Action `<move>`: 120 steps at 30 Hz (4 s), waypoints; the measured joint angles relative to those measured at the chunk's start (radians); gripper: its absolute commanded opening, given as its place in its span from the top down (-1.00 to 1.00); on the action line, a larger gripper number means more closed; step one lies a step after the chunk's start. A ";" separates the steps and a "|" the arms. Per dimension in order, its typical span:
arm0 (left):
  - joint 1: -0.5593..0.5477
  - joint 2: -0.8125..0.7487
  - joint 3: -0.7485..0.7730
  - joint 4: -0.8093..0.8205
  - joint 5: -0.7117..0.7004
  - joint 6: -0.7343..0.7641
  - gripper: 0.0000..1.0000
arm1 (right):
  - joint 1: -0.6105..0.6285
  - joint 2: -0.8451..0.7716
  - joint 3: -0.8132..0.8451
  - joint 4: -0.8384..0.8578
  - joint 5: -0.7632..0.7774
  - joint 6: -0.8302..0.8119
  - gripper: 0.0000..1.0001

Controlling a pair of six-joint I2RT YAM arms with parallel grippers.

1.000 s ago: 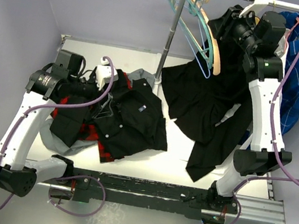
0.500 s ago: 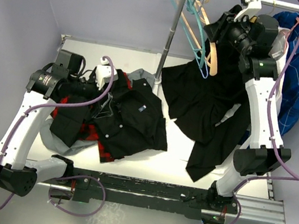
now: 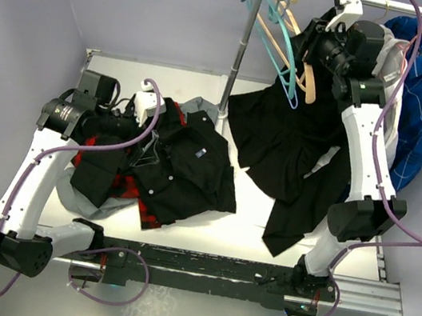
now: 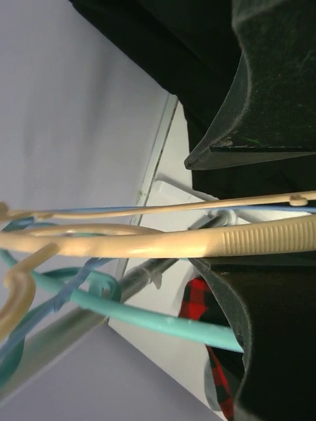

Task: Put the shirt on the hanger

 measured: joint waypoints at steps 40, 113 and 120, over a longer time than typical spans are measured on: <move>-0.159 0.395 0.050 0.152 -0.277 -0.021 -0.58 | 0.002 -0.543 -0.438 -0.066 0.175 0.001 1.00; -0.237 0.471 0.237 0.202 -0.490 -0.069 1.00 | 0.184 -1.197 -1.754 0.705 -0.478 1.336 1.00; -0.237 0.470 0.273 0.182 -0.471 -0.083 1.00 | 0.262 -1.003 -1.662 0.868 -0.387 1.296 1.00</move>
